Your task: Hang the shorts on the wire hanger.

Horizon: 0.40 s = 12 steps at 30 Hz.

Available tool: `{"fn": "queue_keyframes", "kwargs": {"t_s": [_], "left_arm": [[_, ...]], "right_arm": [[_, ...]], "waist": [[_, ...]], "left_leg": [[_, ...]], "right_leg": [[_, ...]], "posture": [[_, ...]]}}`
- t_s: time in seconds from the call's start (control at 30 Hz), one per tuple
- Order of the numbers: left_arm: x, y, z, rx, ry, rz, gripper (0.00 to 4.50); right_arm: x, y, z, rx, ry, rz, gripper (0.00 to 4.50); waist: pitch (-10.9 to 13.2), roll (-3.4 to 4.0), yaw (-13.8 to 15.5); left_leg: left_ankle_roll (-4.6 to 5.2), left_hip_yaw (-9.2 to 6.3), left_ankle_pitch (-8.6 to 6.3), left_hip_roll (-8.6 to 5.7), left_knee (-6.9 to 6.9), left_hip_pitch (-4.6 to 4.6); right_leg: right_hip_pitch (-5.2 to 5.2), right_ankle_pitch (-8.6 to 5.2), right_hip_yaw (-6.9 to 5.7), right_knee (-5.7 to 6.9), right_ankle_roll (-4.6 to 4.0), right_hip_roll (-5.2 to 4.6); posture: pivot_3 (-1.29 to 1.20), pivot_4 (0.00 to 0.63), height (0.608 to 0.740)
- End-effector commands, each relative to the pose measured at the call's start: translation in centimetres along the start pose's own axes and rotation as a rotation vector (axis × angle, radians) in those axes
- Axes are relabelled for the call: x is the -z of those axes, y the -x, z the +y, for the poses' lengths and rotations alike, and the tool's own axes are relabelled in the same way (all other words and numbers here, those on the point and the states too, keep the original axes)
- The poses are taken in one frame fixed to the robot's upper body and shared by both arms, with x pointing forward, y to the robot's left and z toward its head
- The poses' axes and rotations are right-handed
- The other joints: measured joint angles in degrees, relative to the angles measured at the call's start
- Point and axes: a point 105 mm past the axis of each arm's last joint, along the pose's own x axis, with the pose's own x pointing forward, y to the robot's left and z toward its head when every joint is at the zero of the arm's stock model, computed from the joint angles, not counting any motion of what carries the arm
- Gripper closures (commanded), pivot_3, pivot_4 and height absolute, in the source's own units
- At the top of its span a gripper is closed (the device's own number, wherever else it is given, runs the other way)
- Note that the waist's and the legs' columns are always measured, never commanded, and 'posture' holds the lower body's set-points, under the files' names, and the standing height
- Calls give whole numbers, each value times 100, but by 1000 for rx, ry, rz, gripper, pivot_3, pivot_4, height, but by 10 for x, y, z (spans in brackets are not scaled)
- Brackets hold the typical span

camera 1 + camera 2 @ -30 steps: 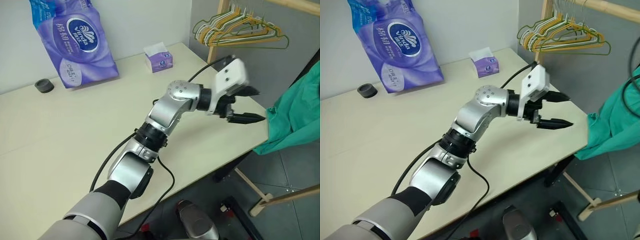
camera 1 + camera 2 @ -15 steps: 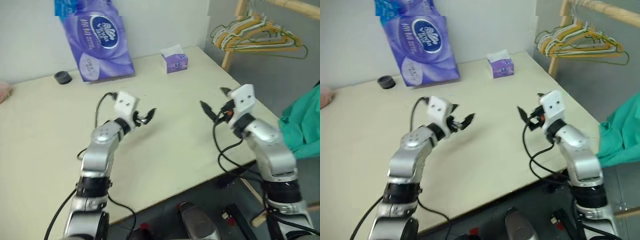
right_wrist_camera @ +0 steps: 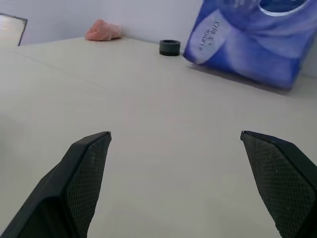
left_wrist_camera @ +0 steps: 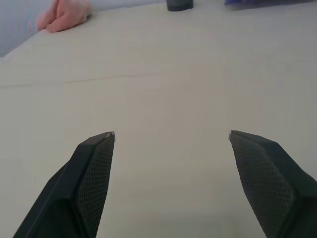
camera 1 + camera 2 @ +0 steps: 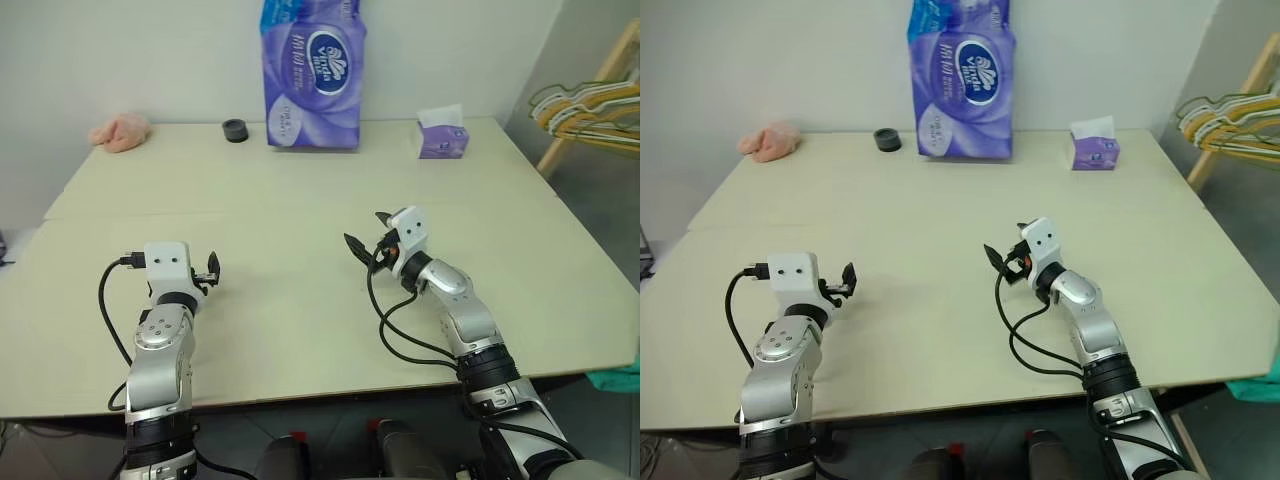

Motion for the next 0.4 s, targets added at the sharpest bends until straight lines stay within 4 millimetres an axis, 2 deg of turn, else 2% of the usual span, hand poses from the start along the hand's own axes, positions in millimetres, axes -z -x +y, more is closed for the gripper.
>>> {"fn": "queue_keyframes", "kwargs": {"t_s": [0.03, 0.17, 0.4], "left_arm": [[-19, -7, -10, 61, -9, -62, 598], [-22, -9, -16, 92, -7, -70, 598], [-24, -3, -23, 116, 21, -101, 598]], "right_arm": [[-6, 4, -6, 16, -2, -42, 24], [-6, 5, -5, 14, -9, -47, 24], [-8, 5, -4, 6, -2, -53, 24]], "waist": [[0, 0, 147], [0, 0, 275], [0, 0, 282]], "left_leg": [[-1, 0, 1, 1, 0, 1], [-7, 0, 5, 6, 0, 1], [-17, 0, 11, 25, -1, 1]], "right_leg": [[0, 2, -1, 0, -3, 1], [0, 6, -3, -1, -10, 10], [0, 12, -4, -2, -21, 30]], "posture": [[36, 106, 740], [37, 106, 740], [34, 103, 740]]}}
